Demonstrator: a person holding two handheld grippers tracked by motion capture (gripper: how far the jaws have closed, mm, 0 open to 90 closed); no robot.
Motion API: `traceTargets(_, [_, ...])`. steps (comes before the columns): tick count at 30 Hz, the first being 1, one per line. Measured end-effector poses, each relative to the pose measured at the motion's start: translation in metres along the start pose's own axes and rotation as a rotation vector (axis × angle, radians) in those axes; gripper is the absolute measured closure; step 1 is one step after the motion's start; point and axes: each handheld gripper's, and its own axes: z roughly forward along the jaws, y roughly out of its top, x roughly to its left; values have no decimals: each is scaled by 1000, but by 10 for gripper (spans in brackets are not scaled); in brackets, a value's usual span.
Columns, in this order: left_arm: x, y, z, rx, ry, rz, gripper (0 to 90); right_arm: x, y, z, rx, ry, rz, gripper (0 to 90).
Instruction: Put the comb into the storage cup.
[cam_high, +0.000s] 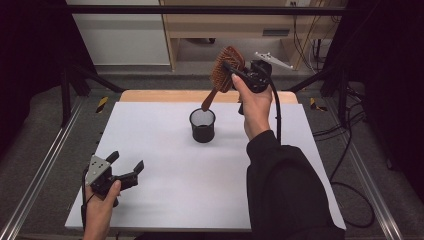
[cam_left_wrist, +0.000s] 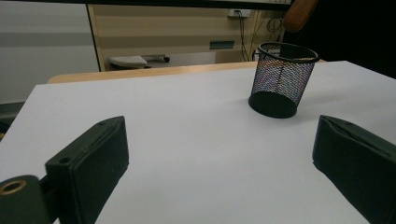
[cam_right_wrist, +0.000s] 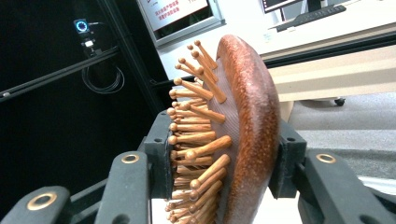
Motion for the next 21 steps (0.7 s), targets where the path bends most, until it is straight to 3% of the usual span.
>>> traceTargets(21, [-1,-1,1,2,-19,6,41,2,-16,21,54,-31,-71,523])
